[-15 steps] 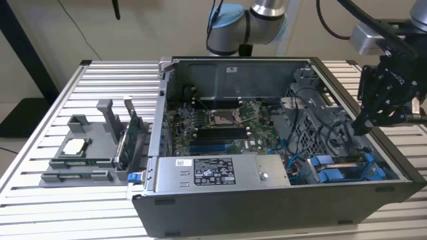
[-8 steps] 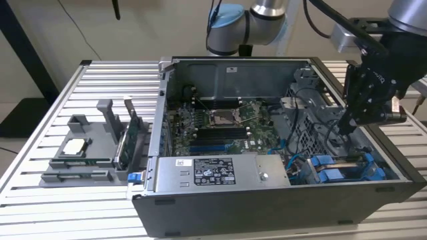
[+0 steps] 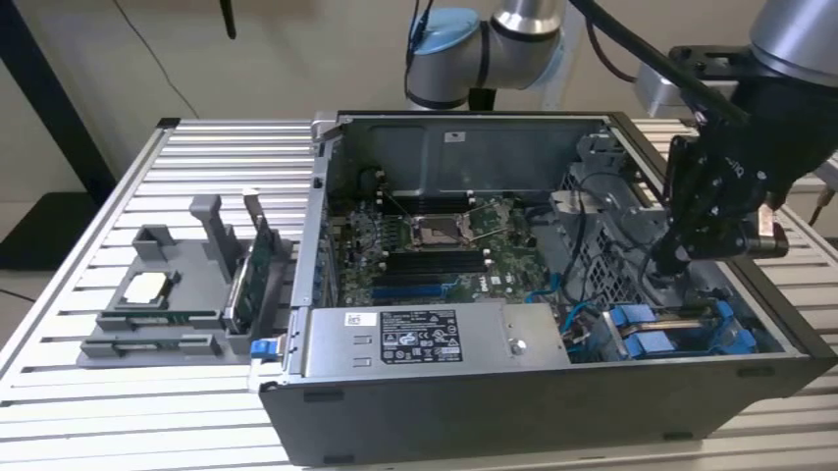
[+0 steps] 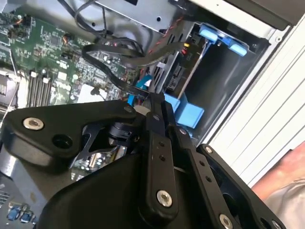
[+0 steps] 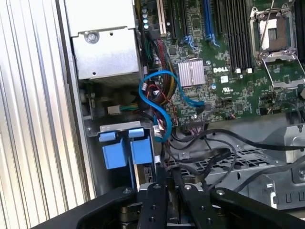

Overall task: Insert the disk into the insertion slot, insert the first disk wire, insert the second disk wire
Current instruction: 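Insert the second disk wire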

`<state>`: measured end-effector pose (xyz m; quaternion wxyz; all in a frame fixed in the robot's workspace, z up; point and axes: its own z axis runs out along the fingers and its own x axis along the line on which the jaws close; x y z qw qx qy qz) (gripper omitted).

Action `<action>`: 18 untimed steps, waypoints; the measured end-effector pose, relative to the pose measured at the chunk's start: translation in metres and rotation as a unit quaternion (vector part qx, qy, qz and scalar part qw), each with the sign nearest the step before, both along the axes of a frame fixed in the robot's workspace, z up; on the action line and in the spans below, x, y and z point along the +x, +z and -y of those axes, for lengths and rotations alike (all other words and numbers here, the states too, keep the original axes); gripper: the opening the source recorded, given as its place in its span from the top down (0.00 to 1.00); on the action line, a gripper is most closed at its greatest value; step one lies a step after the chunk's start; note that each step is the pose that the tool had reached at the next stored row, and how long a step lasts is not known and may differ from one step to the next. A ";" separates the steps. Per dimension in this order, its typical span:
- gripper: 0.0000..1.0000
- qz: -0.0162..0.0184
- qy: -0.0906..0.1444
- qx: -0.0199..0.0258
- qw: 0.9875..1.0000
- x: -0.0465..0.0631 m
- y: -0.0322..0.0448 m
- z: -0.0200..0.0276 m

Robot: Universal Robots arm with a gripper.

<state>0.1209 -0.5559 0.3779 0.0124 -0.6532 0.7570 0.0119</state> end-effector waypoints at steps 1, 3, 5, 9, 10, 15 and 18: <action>0.84 0.000 0.001 0.000 1.000 0.000 -0.0007 0.0034; 0.84 0.000 0.003 0.001 1.000 0.000 -0.0021 0.0086; 0.84 0.001 0.010 0.001 1.000 0.000 -0.0033 0.0103; 0.84 0.006 0.039 0.001 0.999 0.000 -0.0050 0.0106; 0.84 0.006 0.041 0.001 0.999 0.000 -0.0050 0.0107; 0.84 0.006 0.041 0.001 0.999 0.000 -0.0079 0.0107; 0.84 0.009 0.041 0.002 0.999 0.000 -0.0116 0.0108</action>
